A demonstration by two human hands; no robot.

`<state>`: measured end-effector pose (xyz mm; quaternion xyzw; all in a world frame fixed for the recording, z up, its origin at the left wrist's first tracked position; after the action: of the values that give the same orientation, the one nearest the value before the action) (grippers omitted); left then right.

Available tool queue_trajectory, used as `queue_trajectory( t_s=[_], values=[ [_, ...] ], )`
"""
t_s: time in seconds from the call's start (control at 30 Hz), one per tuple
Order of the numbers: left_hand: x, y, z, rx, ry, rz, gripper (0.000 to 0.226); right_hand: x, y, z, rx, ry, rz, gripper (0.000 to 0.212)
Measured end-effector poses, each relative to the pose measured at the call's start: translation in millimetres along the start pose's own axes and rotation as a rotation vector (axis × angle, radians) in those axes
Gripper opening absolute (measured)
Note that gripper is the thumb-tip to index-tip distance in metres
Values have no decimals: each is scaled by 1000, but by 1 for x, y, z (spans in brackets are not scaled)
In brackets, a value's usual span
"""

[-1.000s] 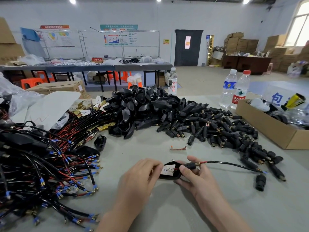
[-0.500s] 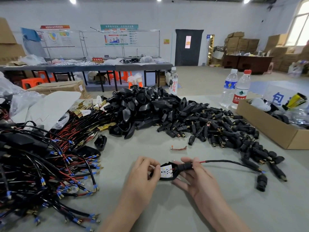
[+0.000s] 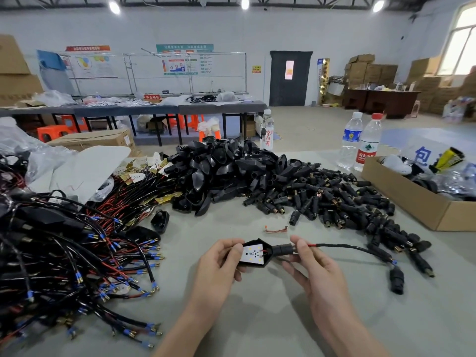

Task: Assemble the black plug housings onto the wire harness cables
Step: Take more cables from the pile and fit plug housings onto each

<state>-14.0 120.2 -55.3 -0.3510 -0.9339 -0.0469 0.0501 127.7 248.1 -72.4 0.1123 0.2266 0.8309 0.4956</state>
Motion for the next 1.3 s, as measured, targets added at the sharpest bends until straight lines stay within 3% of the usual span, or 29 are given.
queue_trajectory(
  t_s=[0.2, 0.37, 0.47, 0.57, 0.67, 0.8, 0.93, 1.1, 1.2, 1.3],
  values=[
    [-21, -28, 1, -96, -116, -53, 13, -23, 11, 1, -88, -39, -38, 12],
    [-38, -78, -8, -577, -235, -266, 33, -56, 73, -15, -51, -3, 15, 12],
    [-53, -86, -16, -738, -229, -240, 47, -80, 118, -30, 4, 41, 46, 14],
    [-65, -90, -29, -438, -195, -112, 42, -106, 160, -48, -63, 62, 116, 19],
    [-61, -121, -48, -137, -157, -140, 39, -124, 194, -56, -143, 63, 194, 23],
    [-35, -176, -85, -78, -122, -211, 33, -133, 230, -48, -223, 12, 349, 20],
    [16, -251, -134, -63, -139, -313, 14, -126, 238, -30, -214, -90, 363, 27],
    [50, -339, -172, -23, -170, -538, 32, -94, 224, -5, -290, -203, 355, 32],
    [55, -348, -171, 188, -135, -645, 38, -63, 205, -5, -318, -176, 296, 30],
    [55, -318, -163, 381, -89, -615, 17, -31, 184, -16, -308, -93, 236, 24]
  ],
)
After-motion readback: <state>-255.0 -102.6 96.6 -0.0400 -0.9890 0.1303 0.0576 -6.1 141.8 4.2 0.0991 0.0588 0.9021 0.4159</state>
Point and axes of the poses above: each hand's wrist, its own x-axis towards the middle knuckle, its own y-axis out of the palm, z = x × y, the point moved 5 cm from there along x, towards the middle knuckle
